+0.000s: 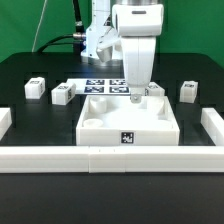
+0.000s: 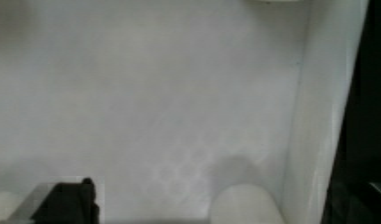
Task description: Assemble one leg
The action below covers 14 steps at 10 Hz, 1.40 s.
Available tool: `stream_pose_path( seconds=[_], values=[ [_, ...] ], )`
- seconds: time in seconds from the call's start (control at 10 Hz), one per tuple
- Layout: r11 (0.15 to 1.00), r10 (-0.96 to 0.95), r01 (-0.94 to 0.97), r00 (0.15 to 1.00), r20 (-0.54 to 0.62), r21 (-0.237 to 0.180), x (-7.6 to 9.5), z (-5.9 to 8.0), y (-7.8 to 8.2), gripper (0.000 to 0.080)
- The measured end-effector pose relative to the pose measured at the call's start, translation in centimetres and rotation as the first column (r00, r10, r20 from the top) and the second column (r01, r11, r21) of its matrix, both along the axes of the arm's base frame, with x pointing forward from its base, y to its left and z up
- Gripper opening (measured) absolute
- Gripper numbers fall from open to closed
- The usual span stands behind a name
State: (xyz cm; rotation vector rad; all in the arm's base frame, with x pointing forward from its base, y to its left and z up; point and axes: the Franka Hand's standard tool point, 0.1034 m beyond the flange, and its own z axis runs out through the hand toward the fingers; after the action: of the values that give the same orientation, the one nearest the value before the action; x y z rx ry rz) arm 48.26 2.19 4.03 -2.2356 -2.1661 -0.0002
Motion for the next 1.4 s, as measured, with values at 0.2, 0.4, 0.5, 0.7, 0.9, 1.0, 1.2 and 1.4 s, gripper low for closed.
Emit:
stream_pose_path(
  seconds=[0.2,0.4,0.5,0.7,0.9,1.0,1.2,1.4],
  values=[
    [1.0,-0.015,0.015,0.999,-0.03,0.005,-1.7,-1.7,-0.7,0.065],
    [1.0,-0.024,0.025,0.999,-0.038,0.012,-2.5,-3.2,-0.8,0.065],
    [1.0,-0.028,0.029,0.999,-0.043,0.012,-2.6,-3.4,-0.9,0.065],
    [0.999,-0.032,0.033,0.999,-0.043,0.012,-2.5,-3.4,-0.9,0.065],
    [0.999,-0.033,0.033,0.999,-0.044,0.012,-2.6,-3.4,-0.9,0.0381],
    [0.999,-0.033,0.033,0.999,-0.044,0.012,-2.6,-3.4,-0.9,0.0381],
    [0.999,-0.033,0.033,0.998,-0.045,0.012,-2.6,-3.4,-0.9,0.0067],
    [0.999,-0.033,0.033,0.999,-0.031,0.013,-2.3,-3.3,-0.9,0.0057]
  ],
)
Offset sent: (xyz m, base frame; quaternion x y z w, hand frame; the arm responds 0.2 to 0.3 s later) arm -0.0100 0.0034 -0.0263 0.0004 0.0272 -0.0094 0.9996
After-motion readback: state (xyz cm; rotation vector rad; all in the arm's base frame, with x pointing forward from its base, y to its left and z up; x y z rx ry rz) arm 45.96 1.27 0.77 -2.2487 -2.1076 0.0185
